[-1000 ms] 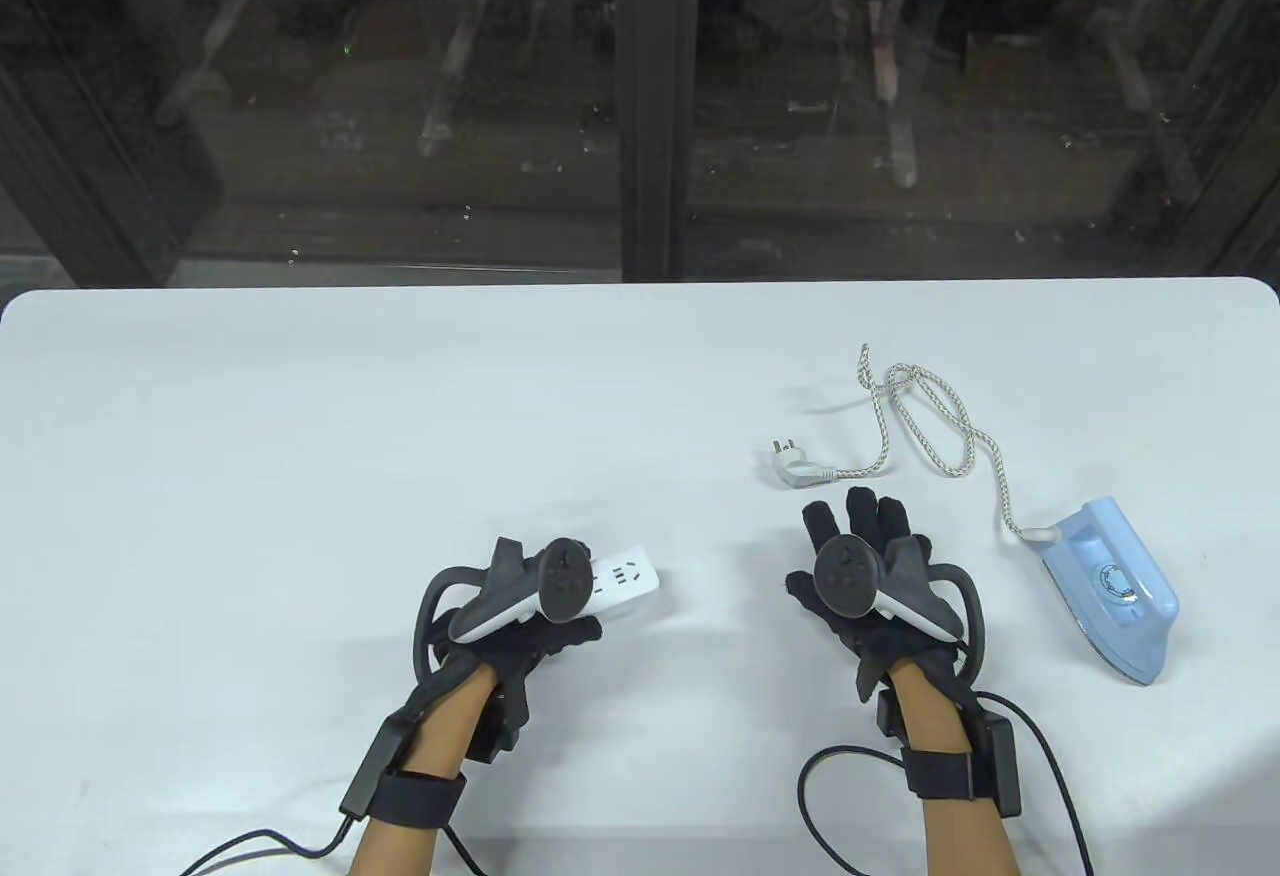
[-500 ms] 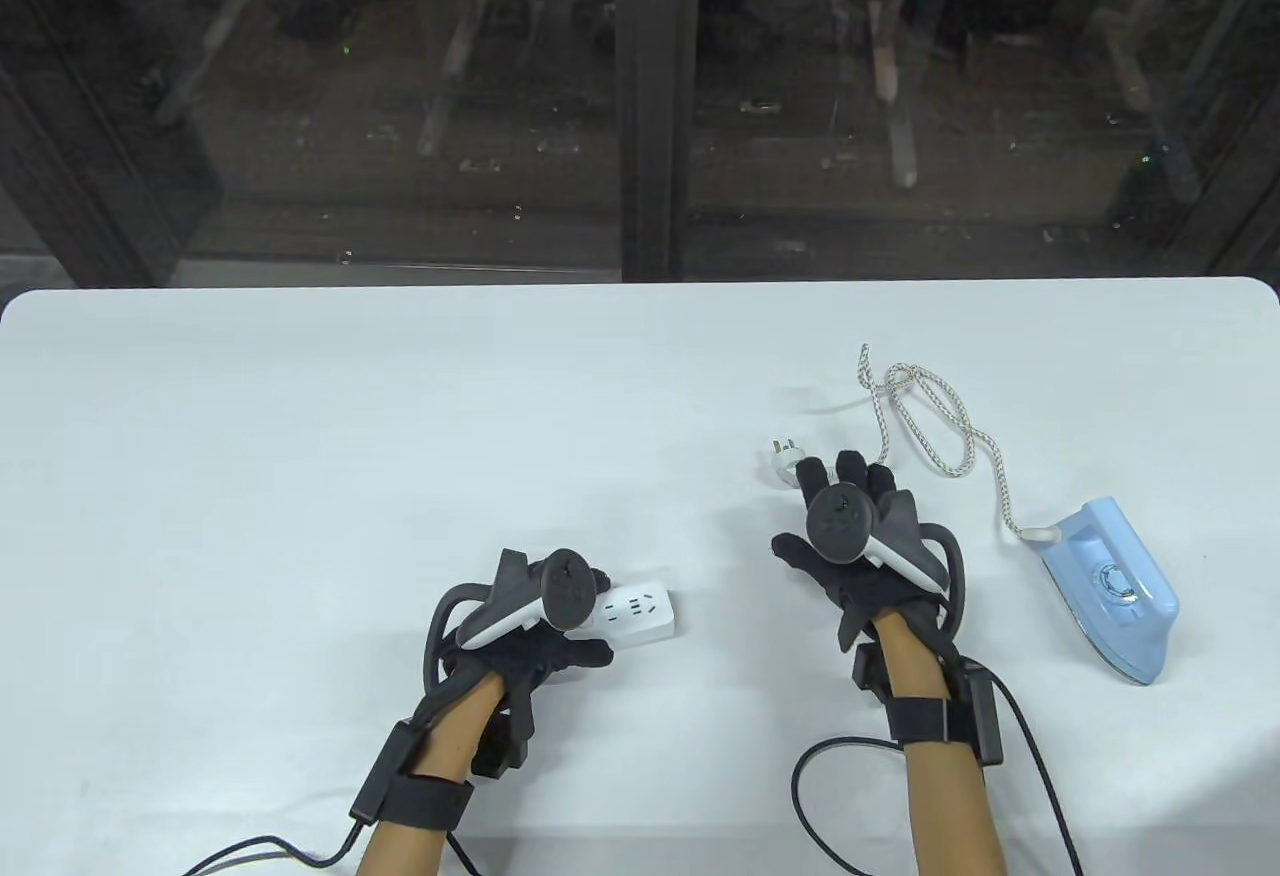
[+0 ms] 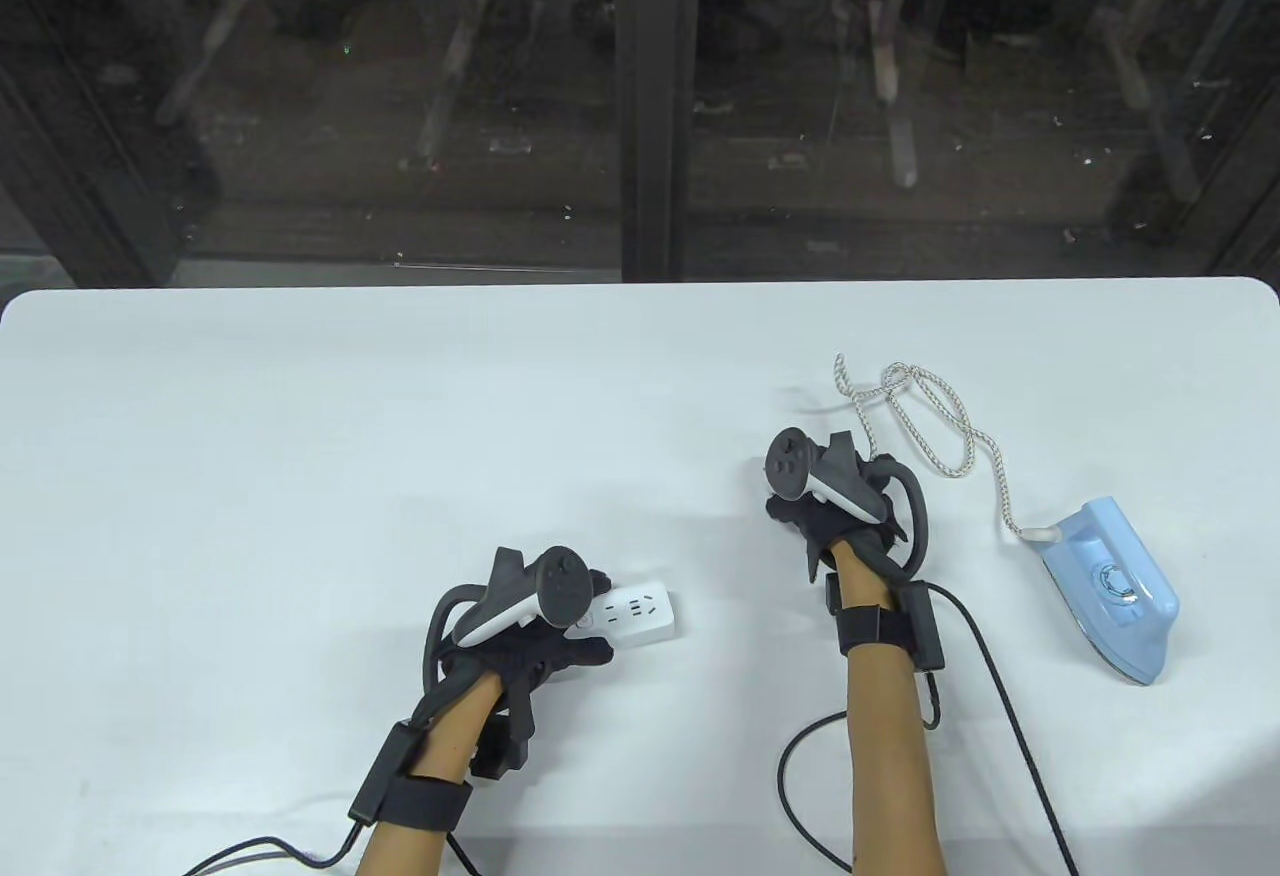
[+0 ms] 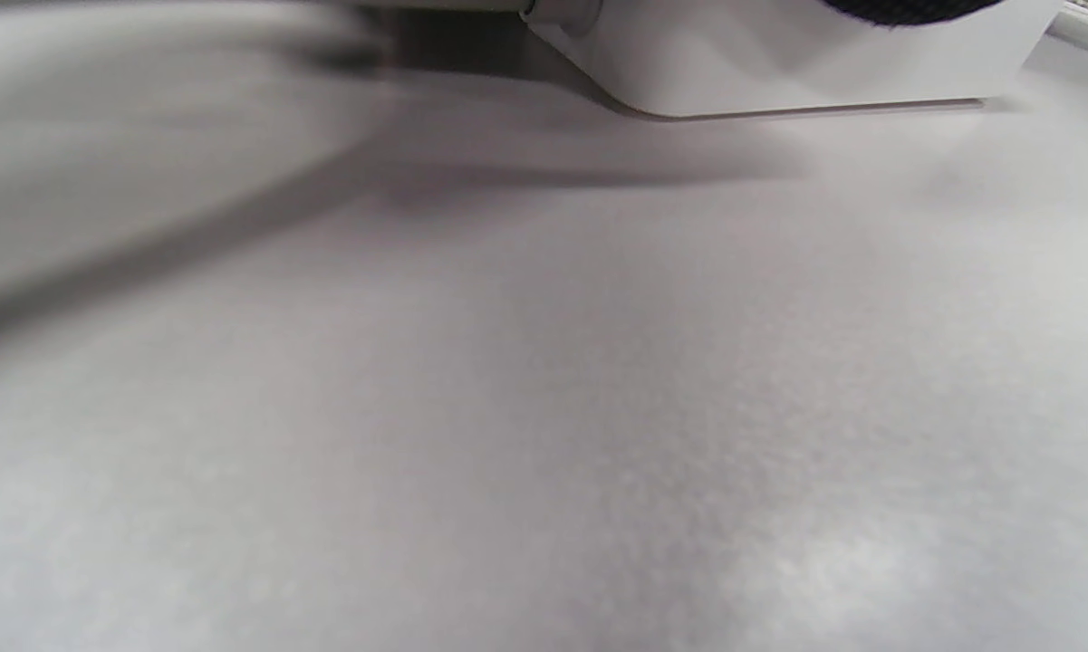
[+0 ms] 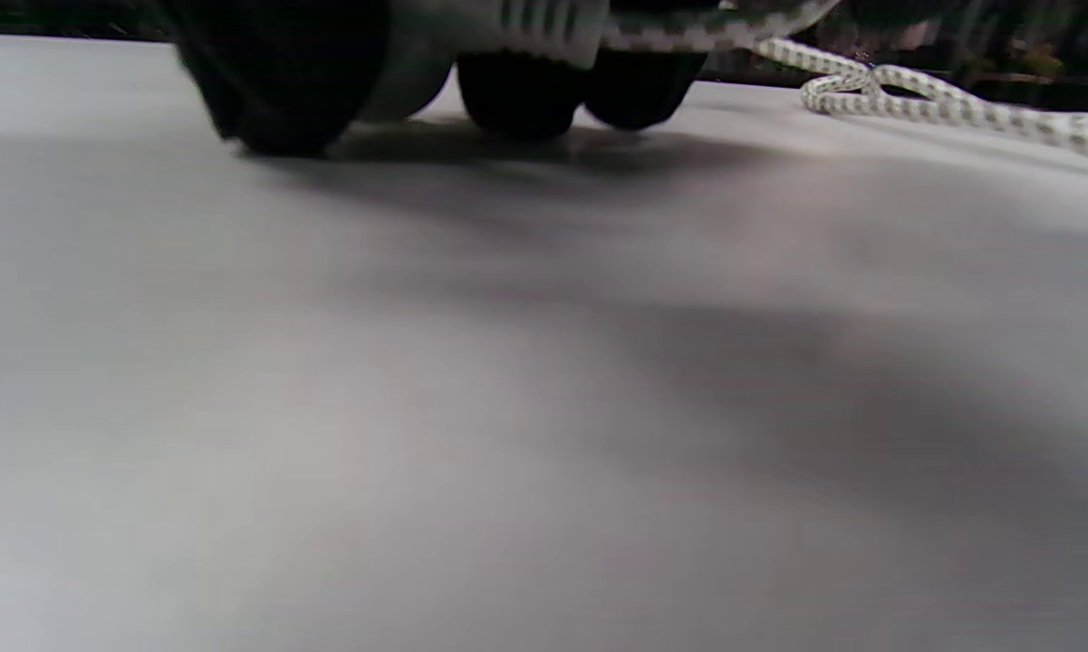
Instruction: Plug the electric iron into the power strip
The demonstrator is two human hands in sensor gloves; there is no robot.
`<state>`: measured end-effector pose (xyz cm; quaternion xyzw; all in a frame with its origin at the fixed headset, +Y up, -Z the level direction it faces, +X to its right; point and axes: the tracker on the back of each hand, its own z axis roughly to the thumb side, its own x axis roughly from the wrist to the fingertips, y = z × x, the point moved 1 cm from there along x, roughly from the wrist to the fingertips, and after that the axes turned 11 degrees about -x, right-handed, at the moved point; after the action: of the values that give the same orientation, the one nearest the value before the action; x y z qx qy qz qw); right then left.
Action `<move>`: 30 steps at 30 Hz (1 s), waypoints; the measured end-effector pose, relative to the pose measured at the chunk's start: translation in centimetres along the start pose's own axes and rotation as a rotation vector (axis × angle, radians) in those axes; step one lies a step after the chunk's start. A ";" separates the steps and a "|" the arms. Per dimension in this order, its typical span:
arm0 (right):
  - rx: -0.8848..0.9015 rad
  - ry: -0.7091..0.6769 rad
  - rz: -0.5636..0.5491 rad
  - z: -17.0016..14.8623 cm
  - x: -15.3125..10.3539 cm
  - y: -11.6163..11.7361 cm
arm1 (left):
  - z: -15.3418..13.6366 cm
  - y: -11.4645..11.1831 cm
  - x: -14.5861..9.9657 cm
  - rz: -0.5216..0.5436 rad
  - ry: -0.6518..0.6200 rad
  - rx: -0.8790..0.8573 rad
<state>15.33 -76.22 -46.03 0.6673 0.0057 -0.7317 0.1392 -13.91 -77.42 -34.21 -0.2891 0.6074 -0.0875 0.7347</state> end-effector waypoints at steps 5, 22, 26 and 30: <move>0.162 -0.218 -0.129 1.6 -3.2 -1.9 | 0.0 0.0 0.0 -0.002 0.003 0.001; 0.327 -0.570 -0.002 8.9 -8.5 -2.4 | 0.0 0.0 -0.1 0.004 0.006 -0.004; 0.236 -0.544 -0.013 9.4 -8.8 -2.9 | 0.0 0.0 -0.1 0.003 0.007 -0.003; 0.153 -0.540 0.036 10.1 -8.7 -3.0 | 0.1 -0.1 -0.1 0.003 0.009 -0.003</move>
<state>5.49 -73.61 -36.95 0.4565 -0.0987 -0.8788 0.0980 -13.83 -77.40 -34.04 -0.2890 0.6113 -0.0866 0.7316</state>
